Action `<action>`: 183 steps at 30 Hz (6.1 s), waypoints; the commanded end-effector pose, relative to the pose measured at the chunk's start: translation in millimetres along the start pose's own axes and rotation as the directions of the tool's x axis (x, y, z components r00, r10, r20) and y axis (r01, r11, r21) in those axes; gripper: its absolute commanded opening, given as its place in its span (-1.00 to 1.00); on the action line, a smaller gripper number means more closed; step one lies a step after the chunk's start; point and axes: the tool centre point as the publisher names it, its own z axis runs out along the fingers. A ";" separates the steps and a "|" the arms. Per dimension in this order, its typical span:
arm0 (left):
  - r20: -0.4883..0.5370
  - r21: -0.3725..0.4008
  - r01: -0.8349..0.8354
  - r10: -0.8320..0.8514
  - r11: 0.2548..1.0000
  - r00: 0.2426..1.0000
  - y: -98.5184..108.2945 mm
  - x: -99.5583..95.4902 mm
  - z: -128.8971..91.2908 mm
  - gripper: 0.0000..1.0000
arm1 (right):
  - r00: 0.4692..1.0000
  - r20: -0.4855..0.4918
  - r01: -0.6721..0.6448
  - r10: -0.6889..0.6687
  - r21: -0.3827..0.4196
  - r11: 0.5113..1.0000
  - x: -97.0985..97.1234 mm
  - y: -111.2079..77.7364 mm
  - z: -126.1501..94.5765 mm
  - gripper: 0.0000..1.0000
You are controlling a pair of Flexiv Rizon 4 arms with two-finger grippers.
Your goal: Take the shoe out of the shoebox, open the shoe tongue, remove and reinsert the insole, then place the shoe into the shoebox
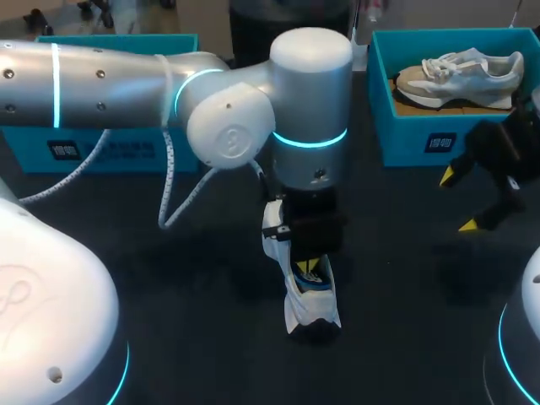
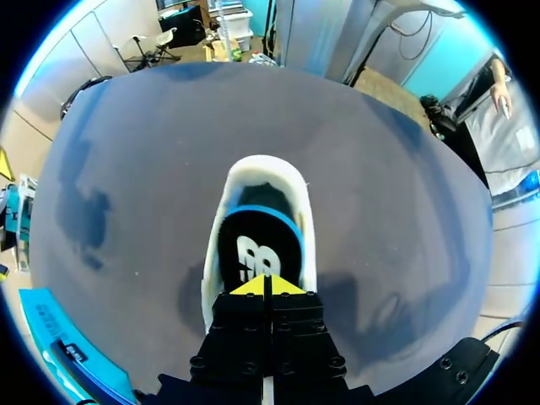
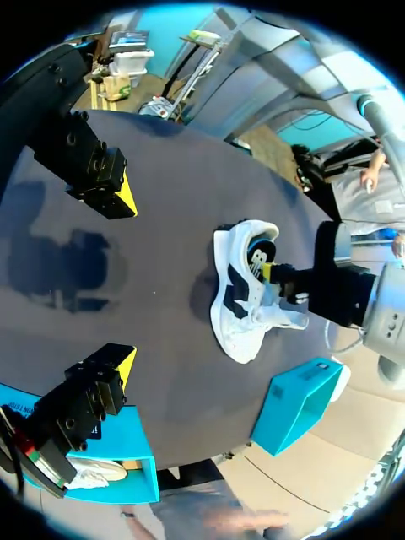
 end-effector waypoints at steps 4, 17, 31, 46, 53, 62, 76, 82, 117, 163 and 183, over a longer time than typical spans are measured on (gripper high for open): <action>-0.012 -0.008 0.034 -0.034 0.999 0.999 2.5 -7.6 26.9 -1.00 | 1.000 0.001 -0.001 0.001 0.004 1.000 0.6 0.3 0.6 1.00; -0.012 -0.027 -0.001 0.001 1.000 1.000 -19.6 0.9 5.7 -1.00 | 1.000 0.001 -0.001 0.001 0.004 1.000 0.6 0.3 0.6 1.00; -0.024 -0.031 0.066 -0.066 0.997 0.998 -23.3 -4.3 47.7 -1.00 | 1.000 0.001 -0.001 0.001 0.004 1.000 0.6 0.3 0.6 1.00; 0.011 -0.125 0.113 -0.113 0.986 0.994 -10.5 15.1 31.1 -1.00 | 1.000 0.001 -0.001 0.001 0.004 1.000 0.6 0.3 0.6 1.00; -0.019 -0.170 0.127 -0.132 0.977 0.991 -11.3 12.1 59.8 -1.00 | 1.000 0.001 -0.001 0.001 0.004 1.000 0.6 0.3 0.6 1.00; 0.009 -0.220 0.168 -0.170 0.961 0.985 -1.2 3.1 85.4 -1.00 | 1.000 0.001 -0.001 0.001 0.004 1.000 0.6 0.3 0.6 1.00; 0.128 -0.319 0.223 -0.191 0.921 0.973 3.3 18.2 18.4 -1.00 | 1.000 0.001 -0.001 0.001 0.004 1.000 0.6 0.3 0.6 1.00; 0.188 -0.348 0.272 -0.217 0.897 0.958 11.4 18.5 3.1 -1.00 | 1.000 0.001 -0.001 0.001 0.004 1.000 0.6 0.3 0.6 1.00; 0.011 -0.392 -0.126 0.141 0.911 0.990 28.1 11.4 -27.4 1.00 | 1.000 0.001 -0.001 0.001 0.004 1.000 0.6 0.3 0.6 1.00; 0.089 -0.371 -0.170 0.217 0.913 0.972 77.1 3.0 -137.3 1.00 | 1.000 0.001 -0.001 0.001 0.004 1.000 0.6 0.3 0.6 1.00; 0.076 -0.290 -0.152 0.181 0.945 0.980 108.6 -8.6 -59.6 1.00 | 1.000 0.001 -0.001 0.001 0.004 1.000 0.6 0.3 0.6 1.00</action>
